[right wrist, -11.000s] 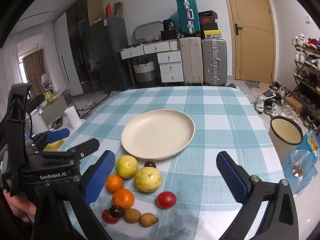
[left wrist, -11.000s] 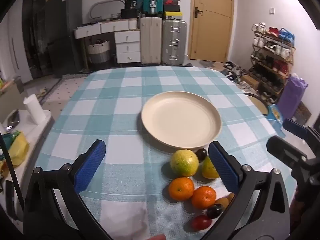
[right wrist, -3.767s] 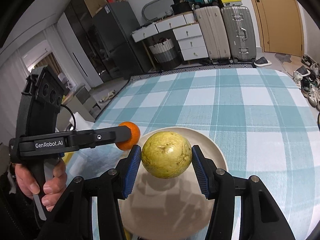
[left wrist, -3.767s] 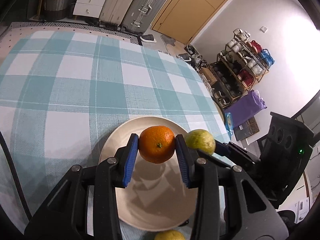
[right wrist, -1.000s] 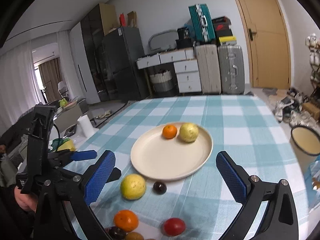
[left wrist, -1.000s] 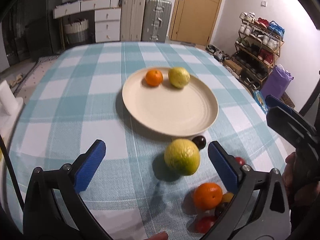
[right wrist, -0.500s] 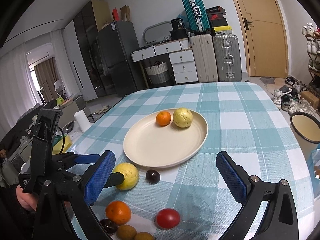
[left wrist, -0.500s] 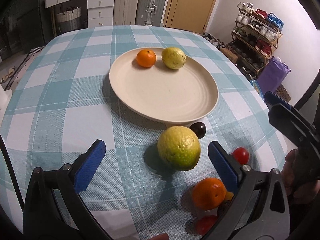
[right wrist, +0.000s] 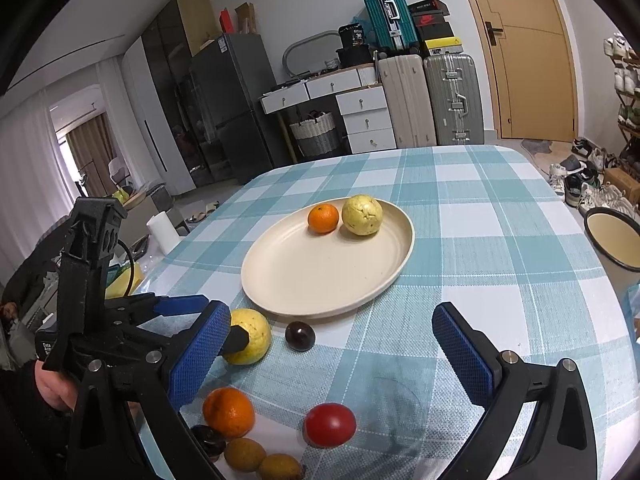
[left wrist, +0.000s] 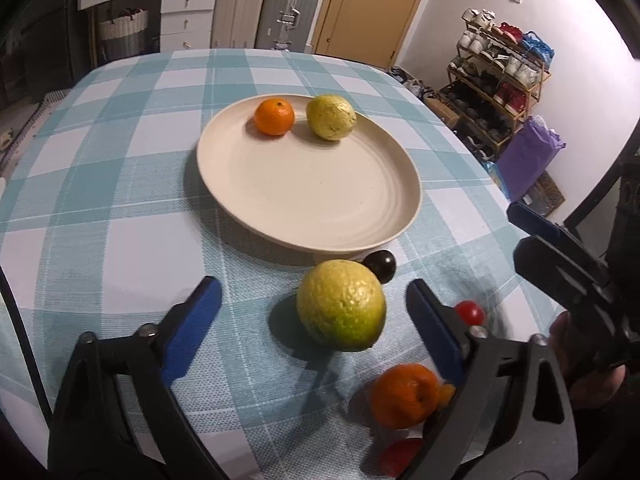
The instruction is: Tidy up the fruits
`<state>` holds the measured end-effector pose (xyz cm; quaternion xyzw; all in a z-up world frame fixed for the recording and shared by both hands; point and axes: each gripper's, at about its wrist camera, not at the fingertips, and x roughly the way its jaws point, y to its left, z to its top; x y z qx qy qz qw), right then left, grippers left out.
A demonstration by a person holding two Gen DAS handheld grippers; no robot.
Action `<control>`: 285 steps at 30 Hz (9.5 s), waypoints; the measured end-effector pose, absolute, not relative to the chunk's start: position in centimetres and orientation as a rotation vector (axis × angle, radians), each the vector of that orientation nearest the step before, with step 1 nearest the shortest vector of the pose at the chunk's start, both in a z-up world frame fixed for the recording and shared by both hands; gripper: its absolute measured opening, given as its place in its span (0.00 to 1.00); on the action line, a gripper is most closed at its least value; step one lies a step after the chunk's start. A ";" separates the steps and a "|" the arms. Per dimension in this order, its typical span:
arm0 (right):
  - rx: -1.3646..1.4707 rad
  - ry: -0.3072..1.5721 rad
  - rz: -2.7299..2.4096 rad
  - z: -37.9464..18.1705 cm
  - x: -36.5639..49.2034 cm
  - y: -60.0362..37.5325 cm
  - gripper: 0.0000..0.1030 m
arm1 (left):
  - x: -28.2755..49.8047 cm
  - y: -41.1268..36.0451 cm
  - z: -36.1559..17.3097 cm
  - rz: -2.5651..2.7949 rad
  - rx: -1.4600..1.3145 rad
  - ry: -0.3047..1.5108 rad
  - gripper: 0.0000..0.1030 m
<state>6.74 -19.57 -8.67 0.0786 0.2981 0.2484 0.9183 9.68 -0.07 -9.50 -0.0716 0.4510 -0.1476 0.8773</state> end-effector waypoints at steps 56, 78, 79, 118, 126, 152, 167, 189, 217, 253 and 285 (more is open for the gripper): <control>0.132 0.910 0.499 -13.6 5.0 -18.6 0.31 | 6.9 3.5 -7.1 -0.390 -0.252 0.939 0.44; 0.179 0.739 0.546 -7.7 9.5 -18.2 0.31 | 12.1 4.7 -4.3 -0.352 -0.270 0.878 0.44; 0.176 0.732 0.549 -7.4 9.9 -18.1 0.31 | 12.5 4.8 -4.2 -0.348 -0.272 0.875 0.44; 0.097 0.769 0.618 -9.2 22.6 -10.9 0.31 | 25.4 6.5 -8.8 -0.333 -0.340 0.965 0.44; 0.063 0.782 0.618 -10.0 22.9 -10.2 0.31 | 26.3 5.9 -9.0 -0.355 -0.334 0.970 0.44; 0.110 0.676 0.547 -7.0 18.6 -14.1 0.60 | 20.4 4.8 -4.3 -0.239 -0.223 0.893 0.46; 0.144 0.601 0.522 -4.5 12.9 -16.1 0.72 | 13.2 2.4 -1.8 -0.209 -0.138 0.835 0.55; 0.141 0.537 0.516 -3.1 5.9 -17.4 0.89 | 5.4 1.8 -1.9 -0.170 -0.121 0.770 0.97; 0.181 0.639 0.461 -8.0 -1.7 -19.8 0.99 | -2.7 -0.4 -7.3 -0.349 -0.078 0.913 0.99; 0.193 0.692 0.450 -9.4 -1.9 -19.8 0.99 | -1.9 -2.2 -11.0 -0.515 -0.064 1.010 0.34; 0.155 0.855 0.605 -12.7 -4.0 -14.3 0.99 | -2.5 1.6 -10.7 -0.462 -0.142 1.002 0.27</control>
